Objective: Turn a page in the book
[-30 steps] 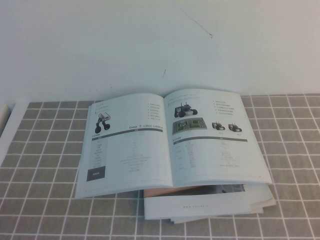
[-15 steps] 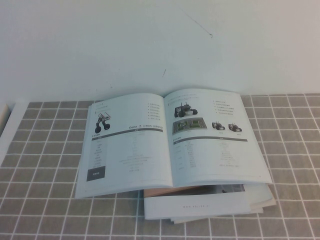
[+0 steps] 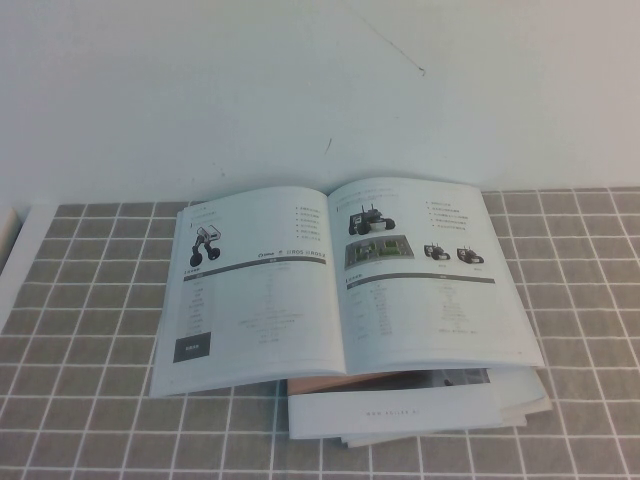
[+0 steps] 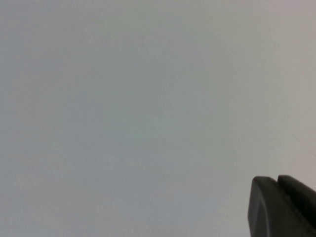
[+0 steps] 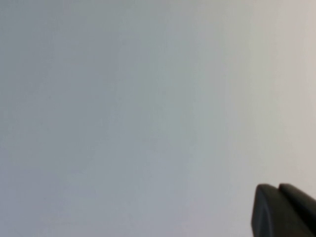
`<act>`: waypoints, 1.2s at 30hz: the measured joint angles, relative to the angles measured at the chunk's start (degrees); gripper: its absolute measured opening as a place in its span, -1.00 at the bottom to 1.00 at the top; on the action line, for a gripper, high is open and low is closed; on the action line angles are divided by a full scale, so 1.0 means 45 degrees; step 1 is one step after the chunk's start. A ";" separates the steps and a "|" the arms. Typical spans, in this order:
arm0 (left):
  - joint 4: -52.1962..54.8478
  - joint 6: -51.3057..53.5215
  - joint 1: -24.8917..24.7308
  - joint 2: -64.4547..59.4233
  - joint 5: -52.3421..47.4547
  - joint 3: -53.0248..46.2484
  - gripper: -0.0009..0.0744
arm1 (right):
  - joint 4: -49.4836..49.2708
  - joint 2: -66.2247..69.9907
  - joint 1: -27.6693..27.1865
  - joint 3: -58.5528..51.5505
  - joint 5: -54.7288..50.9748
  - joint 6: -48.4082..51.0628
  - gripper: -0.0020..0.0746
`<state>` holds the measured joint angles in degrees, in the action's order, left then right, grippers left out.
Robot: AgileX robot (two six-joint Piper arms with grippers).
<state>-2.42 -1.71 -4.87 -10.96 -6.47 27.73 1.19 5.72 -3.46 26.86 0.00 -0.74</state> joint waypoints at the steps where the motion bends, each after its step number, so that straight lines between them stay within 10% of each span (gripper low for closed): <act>1: 0.0007 -0.0002 0.0000 -0.0512 -0.0264 0.0428 -0.99 | 0.0000 0.0379 0.0000 0.0369 -0.0365 -0.0019 -0.95; 20: -0.4914 0.0945 0.0000 -1.1229 -0.1232 0.2492 -0.99 | -0.1454 0.9212 0.0000 0.1881 -0.3348 0.0336 -0.95; 36: -0.7762 0.6253 -0.2520 -1.9401 -0.4970 0.8821 -0.99 | -0.8130 1.7664 0.1173 0.6709 -0.7550 0.9769 -0.95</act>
<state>-37.35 26.43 -16.21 -98.27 -28.84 67.42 -35.40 85.21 1.82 57.05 -33.97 43.23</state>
